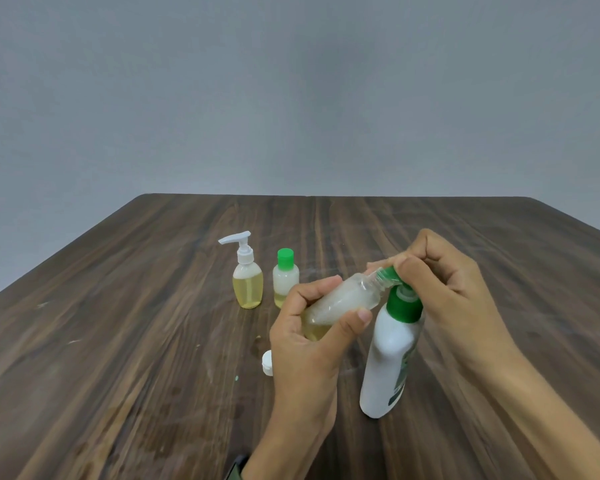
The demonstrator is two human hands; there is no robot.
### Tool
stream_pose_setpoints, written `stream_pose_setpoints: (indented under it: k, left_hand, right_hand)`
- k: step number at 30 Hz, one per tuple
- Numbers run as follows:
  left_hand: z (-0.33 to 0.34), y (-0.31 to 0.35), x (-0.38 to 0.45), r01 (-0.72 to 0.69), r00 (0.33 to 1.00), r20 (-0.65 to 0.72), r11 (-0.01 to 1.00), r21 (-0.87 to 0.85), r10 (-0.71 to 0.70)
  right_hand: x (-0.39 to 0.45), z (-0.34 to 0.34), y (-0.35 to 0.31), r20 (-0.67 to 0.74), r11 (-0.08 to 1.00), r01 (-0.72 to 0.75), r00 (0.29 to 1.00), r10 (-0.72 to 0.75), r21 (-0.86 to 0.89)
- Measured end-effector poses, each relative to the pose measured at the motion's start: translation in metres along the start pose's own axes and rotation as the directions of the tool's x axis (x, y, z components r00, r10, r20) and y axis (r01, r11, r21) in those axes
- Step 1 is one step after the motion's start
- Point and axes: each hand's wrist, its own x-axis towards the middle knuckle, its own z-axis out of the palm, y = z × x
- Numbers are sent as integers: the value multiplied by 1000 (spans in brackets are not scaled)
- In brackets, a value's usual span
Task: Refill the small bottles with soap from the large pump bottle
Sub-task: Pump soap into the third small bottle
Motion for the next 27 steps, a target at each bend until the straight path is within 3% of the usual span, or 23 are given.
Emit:
stream_pose_setpoints:
  k: [27]
  left_hand:
    - [4,-5,-3,13,998,-54,997,-74,-17]
  right_hand:
    - [-5,1,-1,22,991,-65,998,63,115]
